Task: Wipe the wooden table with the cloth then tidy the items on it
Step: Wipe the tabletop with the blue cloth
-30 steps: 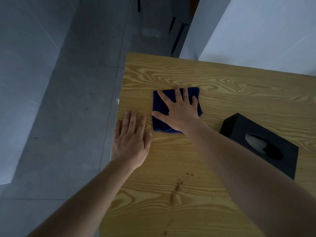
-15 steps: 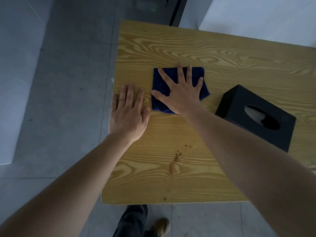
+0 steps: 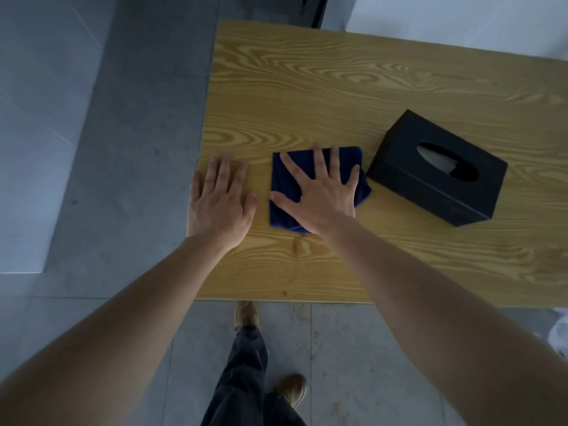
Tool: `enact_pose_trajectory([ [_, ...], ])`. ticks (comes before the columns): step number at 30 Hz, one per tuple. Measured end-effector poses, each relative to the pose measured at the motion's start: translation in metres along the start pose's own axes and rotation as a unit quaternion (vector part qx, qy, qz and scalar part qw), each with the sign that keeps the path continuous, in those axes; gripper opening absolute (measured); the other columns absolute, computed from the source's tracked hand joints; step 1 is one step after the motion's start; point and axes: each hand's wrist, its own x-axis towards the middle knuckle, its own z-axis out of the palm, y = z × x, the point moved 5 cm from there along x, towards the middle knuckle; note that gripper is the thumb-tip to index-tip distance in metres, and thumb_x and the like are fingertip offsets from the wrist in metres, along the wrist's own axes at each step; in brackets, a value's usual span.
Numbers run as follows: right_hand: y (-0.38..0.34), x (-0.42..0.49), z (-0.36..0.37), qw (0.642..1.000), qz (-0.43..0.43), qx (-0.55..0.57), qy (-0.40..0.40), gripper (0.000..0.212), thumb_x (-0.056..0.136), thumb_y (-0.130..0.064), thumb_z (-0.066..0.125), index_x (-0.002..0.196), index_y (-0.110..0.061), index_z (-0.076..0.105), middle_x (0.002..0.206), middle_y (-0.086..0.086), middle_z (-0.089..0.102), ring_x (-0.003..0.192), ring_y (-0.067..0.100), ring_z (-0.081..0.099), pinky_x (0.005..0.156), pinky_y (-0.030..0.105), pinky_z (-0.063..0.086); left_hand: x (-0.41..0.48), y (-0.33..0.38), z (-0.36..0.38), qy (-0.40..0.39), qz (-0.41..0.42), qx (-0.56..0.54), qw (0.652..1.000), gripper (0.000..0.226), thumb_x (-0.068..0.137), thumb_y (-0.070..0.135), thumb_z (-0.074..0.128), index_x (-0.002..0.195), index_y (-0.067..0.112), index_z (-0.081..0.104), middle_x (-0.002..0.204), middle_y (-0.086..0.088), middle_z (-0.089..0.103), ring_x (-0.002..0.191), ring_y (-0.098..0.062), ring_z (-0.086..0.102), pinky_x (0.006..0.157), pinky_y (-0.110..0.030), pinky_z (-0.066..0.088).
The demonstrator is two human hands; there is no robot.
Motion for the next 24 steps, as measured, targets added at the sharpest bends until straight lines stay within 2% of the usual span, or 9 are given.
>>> enact_pose_trajectory([
  [7,-0.009,-0.069,0.020,1.000,-0.030,0.003,0.008,0.083,0.084,-0.094,0.016,0.157,-0.061,-0.004,0.176,0.002,-0.013,0.160,0.036,-0.017,0.119,0.074,-0.004,-0.044,0.002,0.010,-0.011,-0.011,0.000,1.000,0.069,0.107,0.056,0.008,0.167,0.026,-0.004,0.177,-0.004,-0.007,0.162,-0.022,-0.011,0.131,-0.047,-0.005],
  [11,-0.012,-0.102,0.031,0.998,-0.064,-0.001,0.006,0.081,0.088,-0.091,0.014,0.159,-0.058,-0.004,0.176,0.002,-0.012,0.160,0.033,-0.016,0.124,0.065,-0.004,-0.062,0.004,0.013,-0.012,-0.011,-0.006,1.000,0.069,0.107,0.057,0.008,0.168,0.026,-0.004,0.177,-0.004,-0.008,0.162,-0.023,-0.011,0.131,-0.046,-0.006],
  [20,-0.008,-0.156,0.045,0.990,-0.135,0.016,0.039,0.062,0.107,-0.062,0.017,0.166,-0.040,0.012,0.176,-0.006,0.008,0.162,0.019,0.003,0.130,0.047,0.006,-0.096,0.020,0.016,-0.018,-0.041,-0.053,0.998,0.066,0.109,0.053,0.015,0.168,0.027,0.005,0.177,-0.003,-0.005,0.163,-0.022,-0.010,0.131,-0.044,-0.006],
  [24,0.001,-0.175,0.052,0.987,-0.144,0.033,0.059,0.058,0.109,-0.052,0.022,0.165,-0.034,0.024,0.174,-0.006,0.020,0.161,0.015,0.011,0.129,0.044,0.014,-0.095,0.038,0.013,-0.015,-0.019,-0.069,0.997,0.063,0.110,0.050,0.018,0.168,0.028,0.008,0.177,-0.003,0.000,0.163,-0.021,-0.007,0.131,-0.044,-0.003],
])
